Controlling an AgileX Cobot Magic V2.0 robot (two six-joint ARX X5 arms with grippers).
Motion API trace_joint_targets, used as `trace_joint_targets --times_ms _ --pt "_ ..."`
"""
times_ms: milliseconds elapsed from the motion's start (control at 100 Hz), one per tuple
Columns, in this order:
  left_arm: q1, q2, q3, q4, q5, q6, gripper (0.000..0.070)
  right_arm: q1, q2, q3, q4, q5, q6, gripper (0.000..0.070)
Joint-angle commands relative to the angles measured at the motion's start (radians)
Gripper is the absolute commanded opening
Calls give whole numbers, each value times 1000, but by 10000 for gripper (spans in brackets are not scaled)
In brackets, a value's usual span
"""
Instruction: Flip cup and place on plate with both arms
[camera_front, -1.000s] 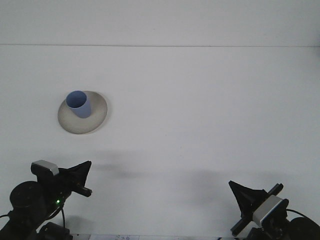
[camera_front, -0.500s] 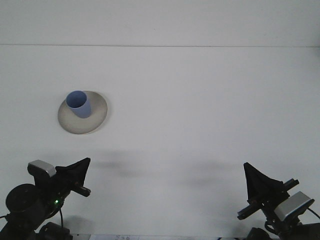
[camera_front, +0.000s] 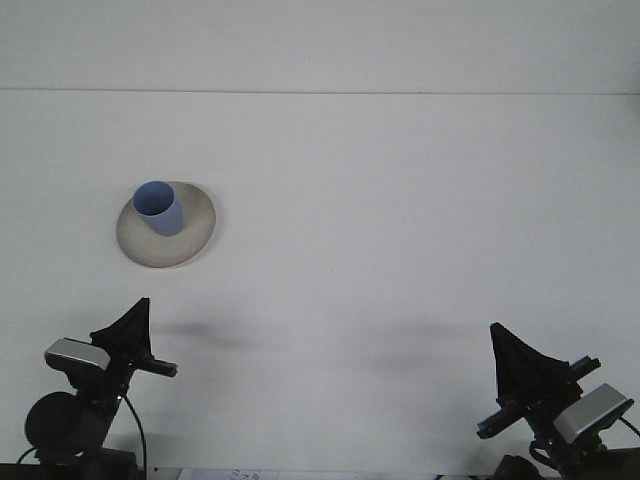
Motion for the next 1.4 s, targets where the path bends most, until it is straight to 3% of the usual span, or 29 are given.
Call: trace_joint_targets --times_ms 0,110,280,1220,1300,1390 --pt "18 -35 -72 44 -76 37 14 7 5 10 10 0 14 7" --pt "38 -81 -166 51 -164 15 14 7 5 10 10 0 14 7" --pt "39 -103 -249 61 -197 16 14 7 5 10 10 0 14 6" --pt "39 -103 -275 75 -196 5 14 7 5 10 12 0 13 7" --pt "39 -103 -275 75 -196 5 14 3 5 10 6 8 -58 7" --pt "39 -103 -275 75 -196 5 14 -47 5 -5 -31 7 -84 7"
